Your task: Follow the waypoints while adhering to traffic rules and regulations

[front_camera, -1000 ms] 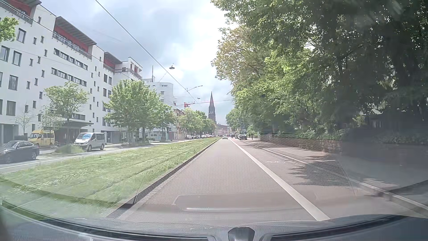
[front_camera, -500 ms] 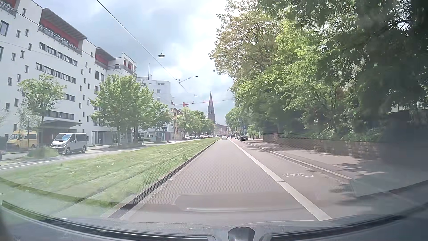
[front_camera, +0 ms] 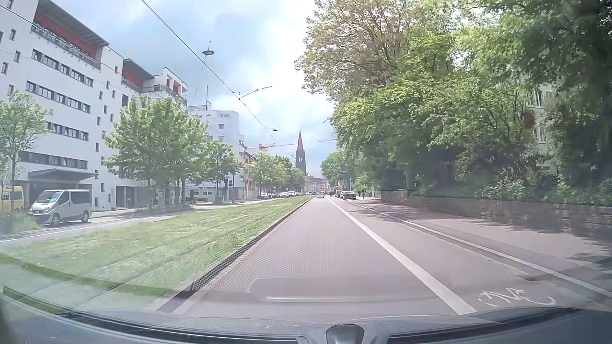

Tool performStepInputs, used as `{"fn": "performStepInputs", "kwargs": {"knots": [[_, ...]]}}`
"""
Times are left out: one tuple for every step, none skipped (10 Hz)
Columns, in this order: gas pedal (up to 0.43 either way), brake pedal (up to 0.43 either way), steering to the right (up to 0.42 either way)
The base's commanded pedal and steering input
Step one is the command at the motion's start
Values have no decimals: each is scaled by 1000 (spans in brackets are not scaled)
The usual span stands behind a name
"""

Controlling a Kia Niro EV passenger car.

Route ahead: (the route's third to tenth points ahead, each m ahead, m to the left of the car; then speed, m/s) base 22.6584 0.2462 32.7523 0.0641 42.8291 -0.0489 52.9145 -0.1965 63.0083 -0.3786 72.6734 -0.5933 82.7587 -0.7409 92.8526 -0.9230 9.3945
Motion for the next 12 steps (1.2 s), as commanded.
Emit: {"fn": "performStepInputs", "kwargs": {"knots": [[150, 0, 2], [150, 0, 2], [150, 0, 2], [150, 0, 2], [150, 0, 2], [150, 0, 2], [138, 0, 2], [138, 0, 2], [138, 0, 2], [138, 0, 2], [138, 0, 2], [138, 0, 2]]}}
